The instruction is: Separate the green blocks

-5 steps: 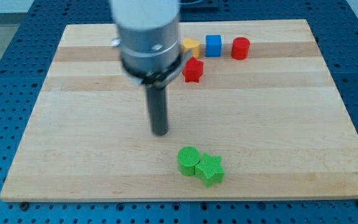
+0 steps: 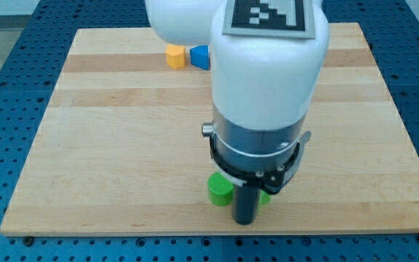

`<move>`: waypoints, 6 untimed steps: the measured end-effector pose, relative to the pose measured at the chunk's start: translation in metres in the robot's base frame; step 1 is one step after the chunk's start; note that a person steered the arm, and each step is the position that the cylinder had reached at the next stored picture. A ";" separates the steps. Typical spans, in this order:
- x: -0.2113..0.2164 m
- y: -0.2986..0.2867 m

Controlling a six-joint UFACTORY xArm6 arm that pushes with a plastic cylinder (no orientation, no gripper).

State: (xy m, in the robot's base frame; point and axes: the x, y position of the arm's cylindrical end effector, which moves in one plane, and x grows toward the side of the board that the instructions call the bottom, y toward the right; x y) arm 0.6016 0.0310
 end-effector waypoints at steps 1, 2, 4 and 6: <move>-0.056 0.000; -0.093 0.000; -0.082 -0.002; -0.045 -0.010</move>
